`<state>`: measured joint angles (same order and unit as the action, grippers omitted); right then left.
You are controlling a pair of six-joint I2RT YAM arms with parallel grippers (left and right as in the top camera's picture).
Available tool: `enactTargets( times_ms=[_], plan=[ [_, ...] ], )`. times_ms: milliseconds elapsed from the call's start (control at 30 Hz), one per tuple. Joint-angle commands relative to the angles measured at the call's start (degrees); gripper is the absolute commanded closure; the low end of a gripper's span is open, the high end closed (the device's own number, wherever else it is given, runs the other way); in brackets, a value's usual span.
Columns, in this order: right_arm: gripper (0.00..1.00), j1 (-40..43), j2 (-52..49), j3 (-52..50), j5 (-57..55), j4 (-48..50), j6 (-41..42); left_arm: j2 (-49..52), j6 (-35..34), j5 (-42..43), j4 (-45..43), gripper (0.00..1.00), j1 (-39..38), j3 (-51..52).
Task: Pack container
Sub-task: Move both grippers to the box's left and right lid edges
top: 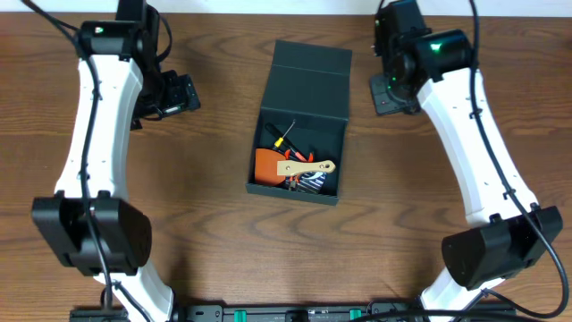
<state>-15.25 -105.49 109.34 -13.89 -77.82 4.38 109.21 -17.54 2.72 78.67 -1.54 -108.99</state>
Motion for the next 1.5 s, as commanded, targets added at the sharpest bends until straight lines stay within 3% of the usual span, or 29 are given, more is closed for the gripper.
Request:
enactTargets(
  times_ms=[0,100,167,433,633,833,1100,1333,1467],
  plan=[
    [0.99,0.28,0.26,0.28,-0.68,-0.28,1.38,0.17,1.77,-0.15,-0.79,0.25,0.24,0.04],
    [0.99,0.42,0.26,-0.94,-0.7,-0.33,1.4,0.22,2.89,-0.17,-2.21,0.73,0.24,0.04],
    [0.98,0.7,0.26,-2.47,-0.7,-0.35,2.1,0.22,2.89,-0.17,-2.71,0.94,0.24,0.04],
    [0.99,2.56,0.26,-11.91,0.39,2.05,4.81,0.22,2.82,-0.59,-6.25,0.94,0.24,0.94],
    [0.99,4.85,0.26,-17.9,6.25,8.26,4.74,0.22,-3.48,-0.46,-10.36,0.94,0.22,6.84],
    [0.99,7.96,0.26,-21.46,15.04,15.21,0.07,0.24,14.16,15.72,-20.79,0.94,0.2,15.12],
    [0.99,15.78,0.26,-23.41,33.24,21.55,-9.75,2.99,28.37,32.96,-25.79,0.94,0.2,16.83],
    [0.99,21.99,0.24,-25.16,50.93,22.88,-17.75,8.94,32.54,40.44,-27.19,0.94,0.2,16.83],
    [0.99,23.28,0.24,-27.3,54.9,23.8,-20.13,12.81,33.62,43.52,-27.32,0.94,0.35,16.83]
  ],
)
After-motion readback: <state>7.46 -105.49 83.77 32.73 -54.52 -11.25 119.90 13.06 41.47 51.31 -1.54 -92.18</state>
